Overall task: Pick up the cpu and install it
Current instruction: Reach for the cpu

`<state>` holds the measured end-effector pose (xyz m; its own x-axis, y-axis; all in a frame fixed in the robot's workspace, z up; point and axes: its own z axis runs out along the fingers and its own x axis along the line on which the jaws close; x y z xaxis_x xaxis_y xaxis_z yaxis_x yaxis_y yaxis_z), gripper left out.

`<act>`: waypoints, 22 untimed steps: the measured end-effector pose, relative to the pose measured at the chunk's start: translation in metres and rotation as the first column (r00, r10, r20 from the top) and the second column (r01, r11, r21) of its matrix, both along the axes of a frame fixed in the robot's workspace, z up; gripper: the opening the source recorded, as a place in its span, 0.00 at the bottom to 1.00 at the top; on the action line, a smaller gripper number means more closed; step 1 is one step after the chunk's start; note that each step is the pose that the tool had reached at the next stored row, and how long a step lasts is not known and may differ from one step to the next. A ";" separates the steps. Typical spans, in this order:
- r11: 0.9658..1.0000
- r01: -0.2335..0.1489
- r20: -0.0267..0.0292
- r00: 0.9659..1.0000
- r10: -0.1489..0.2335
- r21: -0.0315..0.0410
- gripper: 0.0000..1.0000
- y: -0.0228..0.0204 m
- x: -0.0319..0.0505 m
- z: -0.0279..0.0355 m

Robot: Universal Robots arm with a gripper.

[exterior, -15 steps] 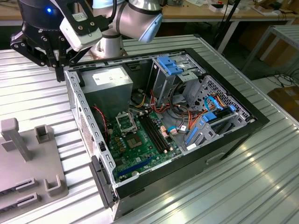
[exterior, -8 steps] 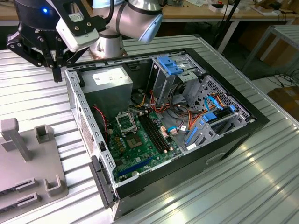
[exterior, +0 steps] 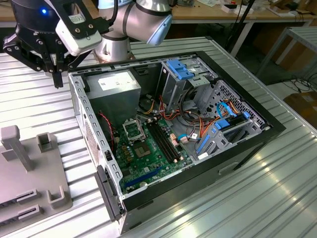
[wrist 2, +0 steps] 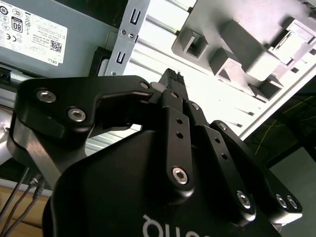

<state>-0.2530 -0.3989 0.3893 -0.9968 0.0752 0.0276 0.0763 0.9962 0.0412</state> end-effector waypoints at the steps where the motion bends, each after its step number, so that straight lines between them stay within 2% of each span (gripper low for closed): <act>1: 1.000 0.000 0.000 1.000 0.000 0.000 0.11 0.0000 -0.0006 0.0000; 15: 1.000 0.000 -0.006 1.000 0.000 0.000 0.11 0.0000 -0.0096 -0.0005; 22: 1.000 0.000 -0.007 1.000 0.000 0.000 0.11 -0.0007 -0.0181 -0.0010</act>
<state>-0.2711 -0.3996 0.3882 -0.9966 0.0751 0.0347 0.0765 0.9962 0.0406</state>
